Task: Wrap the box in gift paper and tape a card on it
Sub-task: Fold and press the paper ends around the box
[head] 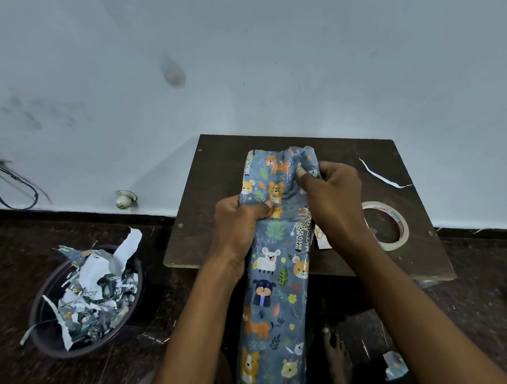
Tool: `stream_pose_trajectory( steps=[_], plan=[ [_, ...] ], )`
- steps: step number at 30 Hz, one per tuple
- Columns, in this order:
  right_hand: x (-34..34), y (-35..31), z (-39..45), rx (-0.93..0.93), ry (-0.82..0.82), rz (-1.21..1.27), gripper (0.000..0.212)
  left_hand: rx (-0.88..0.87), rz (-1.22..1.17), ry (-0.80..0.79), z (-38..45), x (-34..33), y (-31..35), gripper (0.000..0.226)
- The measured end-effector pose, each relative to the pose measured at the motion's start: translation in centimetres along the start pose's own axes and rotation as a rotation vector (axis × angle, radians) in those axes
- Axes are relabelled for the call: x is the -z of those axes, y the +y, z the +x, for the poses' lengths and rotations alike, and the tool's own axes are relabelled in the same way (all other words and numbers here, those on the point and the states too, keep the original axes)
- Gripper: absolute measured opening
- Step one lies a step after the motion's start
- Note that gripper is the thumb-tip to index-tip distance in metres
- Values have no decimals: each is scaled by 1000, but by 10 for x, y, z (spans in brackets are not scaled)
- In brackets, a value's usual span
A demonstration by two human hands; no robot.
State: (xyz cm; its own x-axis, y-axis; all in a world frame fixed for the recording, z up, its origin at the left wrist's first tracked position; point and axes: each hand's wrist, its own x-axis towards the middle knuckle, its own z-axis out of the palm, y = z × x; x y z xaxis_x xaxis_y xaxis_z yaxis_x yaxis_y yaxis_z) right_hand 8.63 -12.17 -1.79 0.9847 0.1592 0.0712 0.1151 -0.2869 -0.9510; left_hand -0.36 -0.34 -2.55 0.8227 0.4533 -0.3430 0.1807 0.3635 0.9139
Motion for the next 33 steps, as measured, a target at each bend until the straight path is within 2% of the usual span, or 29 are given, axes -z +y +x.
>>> stream_pose_trajectory(
  steps=[4,6,8,12,16,19,23,25,29,33],
  plan=[
    [-1,2,1,-114,-34,204,17,-17,34,4,2,-1,-1,7],
    [1,1,4,-218,-97,335,16,-15,55,10,2,0,-2,4],
    [1,0,4,-237,-153,383,15,-11,70,16,2,2,-3,4],
    [-4,5,4,-107,-37,308,22,21,49,-43,-3,-1,0,6],
    [-8,10,4,-59,53,259,16,43,51,-33,-3,-5,-1,8],
    [-6,6,1,-126,-28,288,14,38,18,44,-2,-5,0,2],
    [-1,-3,-10,-232,-289,216,9,4,-31,159,0,1,4,2],
    [-2,-3,-14,-253,-374,168,16,-12,-58,186,0,3,5,4],
    [-9,-5,-22,-162,-368,-24,41,-68,-26,213,-2,0,5,14],
    [-12,-8,-26,-112,-241,-98,24,-108,5,220,-3,-3,2,16]
  ],
)
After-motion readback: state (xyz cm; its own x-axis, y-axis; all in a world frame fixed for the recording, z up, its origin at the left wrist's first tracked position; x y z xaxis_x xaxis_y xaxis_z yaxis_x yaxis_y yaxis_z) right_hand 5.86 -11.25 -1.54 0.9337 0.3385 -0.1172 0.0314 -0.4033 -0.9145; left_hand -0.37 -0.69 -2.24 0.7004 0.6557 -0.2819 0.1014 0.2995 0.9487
